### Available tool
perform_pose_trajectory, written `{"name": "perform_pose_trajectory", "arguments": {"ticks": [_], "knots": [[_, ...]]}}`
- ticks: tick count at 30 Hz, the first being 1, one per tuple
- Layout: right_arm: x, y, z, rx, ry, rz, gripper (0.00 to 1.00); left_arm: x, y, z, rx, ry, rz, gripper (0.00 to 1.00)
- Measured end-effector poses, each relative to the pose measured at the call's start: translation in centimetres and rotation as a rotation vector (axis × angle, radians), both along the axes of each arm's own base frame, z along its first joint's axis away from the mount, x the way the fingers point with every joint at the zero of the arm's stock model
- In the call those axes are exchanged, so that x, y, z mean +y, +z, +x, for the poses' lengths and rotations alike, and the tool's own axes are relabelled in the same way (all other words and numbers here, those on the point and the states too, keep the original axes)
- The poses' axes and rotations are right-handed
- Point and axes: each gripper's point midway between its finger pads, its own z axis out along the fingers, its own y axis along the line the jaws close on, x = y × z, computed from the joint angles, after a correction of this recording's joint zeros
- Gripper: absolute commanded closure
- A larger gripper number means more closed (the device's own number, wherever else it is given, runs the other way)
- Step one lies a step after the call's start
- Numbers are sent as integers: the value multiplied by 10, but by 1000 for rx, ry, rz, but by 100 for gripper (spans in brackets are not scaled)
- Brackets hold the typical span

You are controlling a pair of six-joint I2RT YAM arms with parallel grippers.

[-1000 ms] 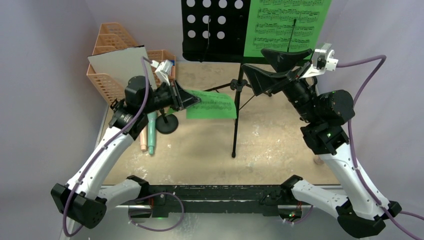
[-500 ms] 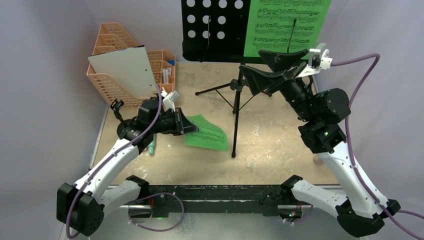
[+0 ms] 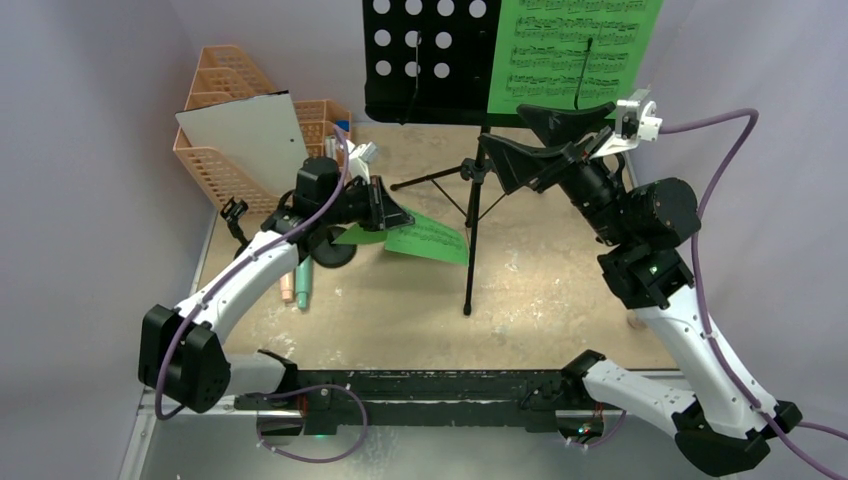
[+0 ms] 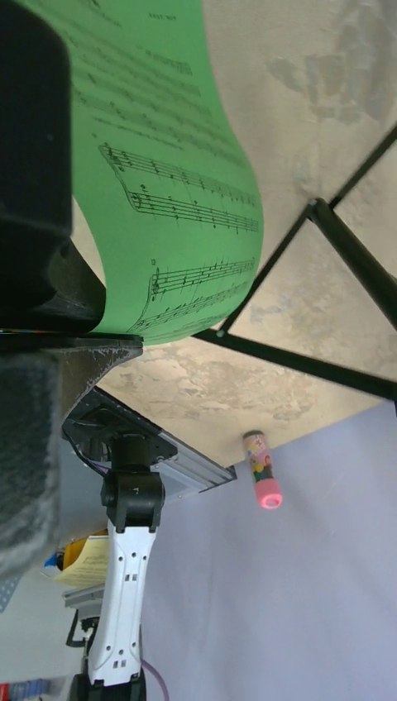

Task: Pack up the instrument practice props
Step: Place the sheet music at the center of the board.

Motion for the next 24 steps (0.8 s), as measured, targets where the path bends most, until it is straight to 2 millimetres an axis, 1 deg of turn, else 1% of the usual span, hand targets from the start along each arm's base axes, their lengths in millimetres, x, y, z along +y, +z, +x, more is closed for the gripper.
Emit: {"name": "perform_pose_trajectory", "arguments": {"ticks": [2,4,6,7,9,11,15,17,20,24], "knots": [[-1,-3,-1,7,-2,-3,1,-4,11,-2,-47,-23,-14,100],[-1,-4,-1,9,-3,-4,1,-9,16,-10,-71,-50,-23,100],[-1,-5,-1,9,-3,-4,1,-13,16,-21,-92,-74,-32,100],[-1,-6,-1,11,-3,-5,1,-13,12,-28,-94,-82,-34,100],[0,-7,0,13,-2,-8,1,-11,-5,-43,-75,-95,-26,100],[1,-9,3,18,-1,-11,1,-4,-32,-54,-27,-84,0,100],[5,-17,8,37,-1,-24,1,11,-88,-67,91,-23,72,100],[7,-20,10,44,0,-29,1,18,-108,-73,134,4,100,100],[8,-24,12,51,2,-35,1,26,-127,-74,170,51,136,100],[8,-24,12,52,2,-35,1,33,-140,-70,181,97,174,100]]}}
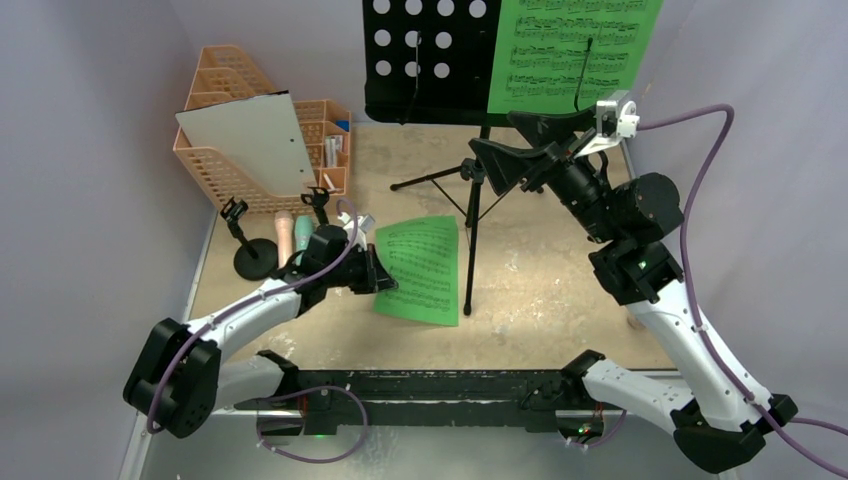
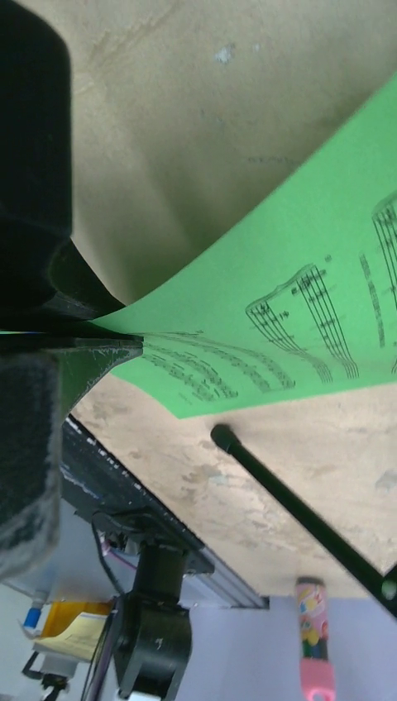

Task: Pack up the instrument practice props
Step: Place the sheet music at the center of the board.

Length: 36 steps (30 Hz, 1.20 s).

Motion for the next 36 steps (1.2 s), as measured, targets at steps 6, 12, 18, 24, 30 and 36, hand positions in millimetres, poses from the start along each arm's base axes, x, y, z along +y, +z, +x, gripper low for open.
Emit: {"name": "perform_pose_trajectory", "arguments": {"ticks": [6,12,18,24,30,36], "knots": [[0,-2,1,9,-3,-4,1,10,-23,5,36,44,81,100],[-2,-11,6,37,-28,-16,1,24,-44,5,64,83,178,100],[-3,-23,12,65,-55,-39,1,37,-58,4,87,110,255,100],[-6,-29,16,78,-78,-55,1,44,-65,-3,120,113,295,98],[-14,-30,18,80,-122,-56,1,47,-58,-9,121,114,296,84],[-29,-32,21,108,-202,-75,1,51,-45,-12,97,126,287,68]]}}
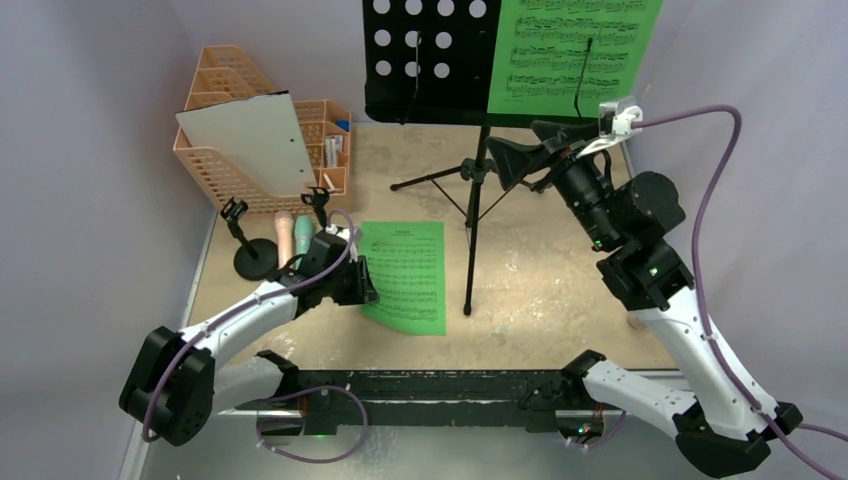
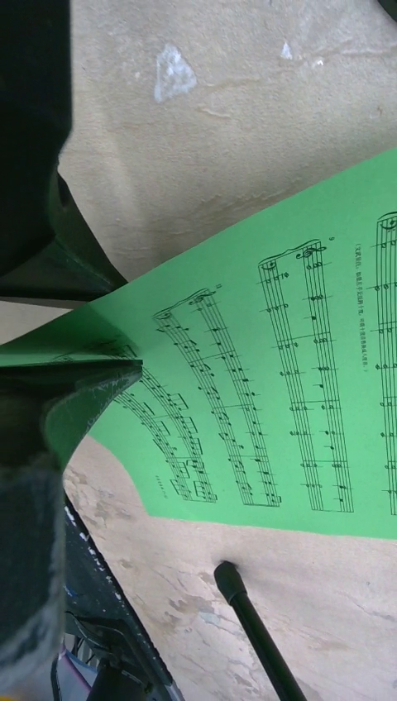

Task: Pack up the instrument practice props
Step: Place the sheet music at the center of the board.

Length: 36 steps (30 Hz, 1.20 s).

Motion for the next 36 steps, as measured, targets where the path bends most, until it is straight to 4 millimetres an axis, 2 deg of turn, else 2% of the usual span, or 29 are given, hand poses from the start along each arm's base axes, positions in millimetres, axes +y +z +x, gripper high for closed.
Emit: {"name": "perform_pose_trajectory", "arguments": {"ticks": [9,14,20,24,26,31,34,36], "knots": [[-36,32,-10,50,-134,-4,2,6,18,-6,-24,8,1,58],[-50,41,-16,87,-179,-13,3,9,34,-6,-53,15,3,48],[-70,29,-8,168,-304,-15,5,11,52,-5,-96,18,-9,44],[-69,25,4,207,-339,-24,5,10,66,-4,-126,19,-23,42],[-67,25,10,215,-351,-26,5,9,78,-1,-155,15,-36,42],[-58,19,27,239,-361,-54,4,3,122,9,-277,6,-96,37],[-56,23,30,237,-358,-57,4,-5,146,19,-346,-6,-137,35],[-55,33,30,223,-353,-47,4,-13,160,29,-385,-16,-167,35]]}}
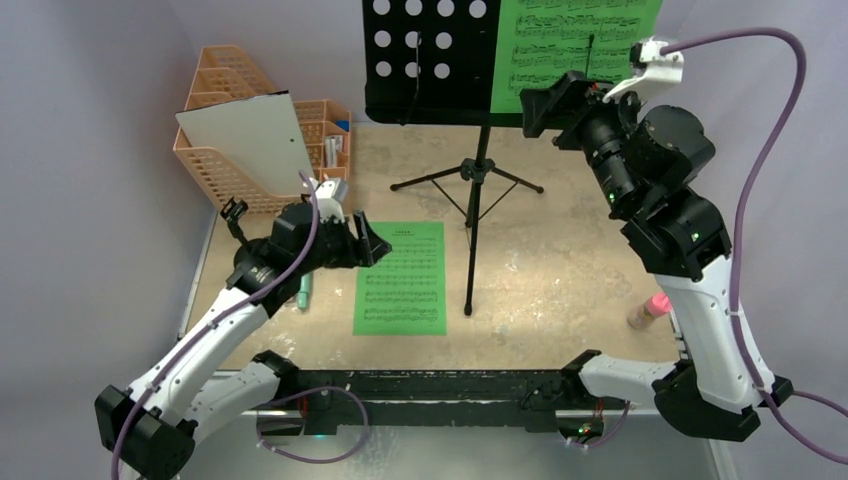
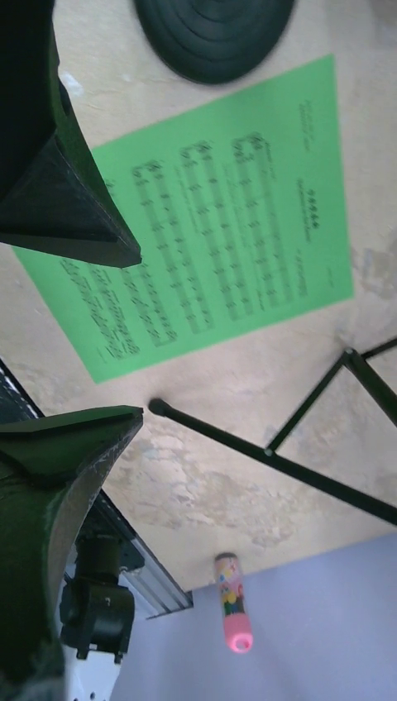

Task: Pack up the instrument practice props
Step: Place the sheet music at the center of the board, then pick up the sheet music from the music stand.

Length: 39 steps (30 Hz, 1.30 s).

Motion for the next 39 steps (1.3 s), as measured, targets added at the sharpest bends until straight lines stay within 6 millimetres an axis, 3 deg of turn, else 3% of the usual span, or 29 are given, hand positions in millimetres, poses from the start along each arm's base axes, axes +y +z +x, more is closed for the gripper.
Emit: {"name": "perform_pose_trajectory", "arguments": {"ticks": [4,10,22,33,36,39], "knots": [[0,19,-2,-39,13,23,4,-28,15,11,-54,-50,-23,34],[-1,27,-9,-86,35,45,3,-83,24,4,-136,-144,-33,34],[-27,10,-35,-164,-8,40,1,-178,-4,14,-260,-135,58,35],[-48,-10,-28,-133,-133,19,2,-205,-49,55,-312,-29,201,48],[-46,-15,-17,-105,-158,-2,2,-210,-52,63,-323,-11,224,57],[-40,-14,-5,-87,-166,-17,2,-214,-59,67,-321,-7,239,73]]}}
